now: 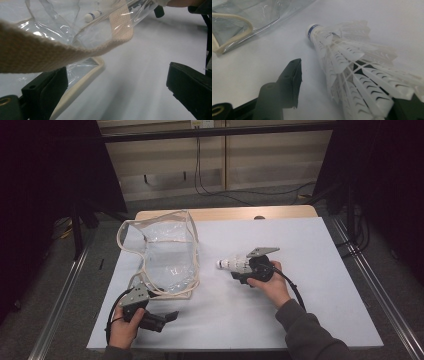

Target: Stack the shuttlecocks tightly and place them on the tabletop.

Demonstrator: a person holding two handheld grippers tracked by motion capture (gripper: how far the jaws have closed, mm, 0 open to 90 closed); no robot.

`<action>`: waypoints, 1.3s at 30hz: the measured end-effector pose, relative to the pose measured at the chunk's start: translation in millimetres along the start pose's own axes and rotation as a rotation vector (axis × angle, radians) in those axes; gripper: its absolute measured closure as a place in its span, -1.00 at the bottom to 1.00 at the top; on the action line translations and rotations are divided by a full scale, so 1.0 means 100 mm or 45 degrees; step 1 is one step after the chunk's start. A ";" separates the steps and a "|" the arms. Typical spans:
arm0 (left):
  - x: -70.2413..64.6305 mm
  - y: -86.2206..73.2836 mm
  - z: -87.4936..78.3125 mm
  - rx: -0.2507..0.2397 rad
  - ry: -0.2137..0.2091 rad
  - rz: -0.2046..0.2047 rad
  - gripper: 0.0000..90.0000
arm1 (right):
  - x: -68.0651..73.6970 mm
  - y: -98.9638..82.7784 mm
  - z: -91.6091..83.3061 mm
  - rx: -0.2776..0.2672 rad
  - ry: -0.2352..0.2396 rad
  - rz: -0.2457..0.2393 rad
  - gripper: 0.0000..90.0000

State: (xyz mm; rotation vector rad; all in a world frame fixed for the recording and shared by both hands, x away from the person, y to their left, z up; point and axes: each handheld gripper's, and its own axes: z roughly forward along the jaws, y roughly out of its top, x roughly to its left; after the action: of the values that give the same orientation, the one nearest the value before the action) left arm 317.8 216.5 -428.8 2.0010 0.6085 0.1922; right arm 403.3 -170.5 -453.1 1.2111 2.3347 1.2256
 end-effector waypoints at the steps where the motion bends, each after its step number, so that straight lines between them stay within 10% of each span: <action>1: 0.00 0.00 0.00 0.000 0.001 0.001 -0.92 | 0.00 0.01 0.00 -0.001 -0.005 -0.003 -0.08; 39: 0.01 -0.01 -0.01 0.001 -0.001 -0.004 -0.92 | 0.01 0.06 0.08 -0.005 -0.059 -0.059 0.82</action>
State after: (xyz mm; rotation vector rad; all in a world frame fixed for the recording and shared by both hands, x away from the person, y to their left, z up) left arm 318.0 217.4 -429.0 2.0003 0.6115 0.1894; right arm 411.0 -163.3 -453.2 1.1643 2.3126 1.1745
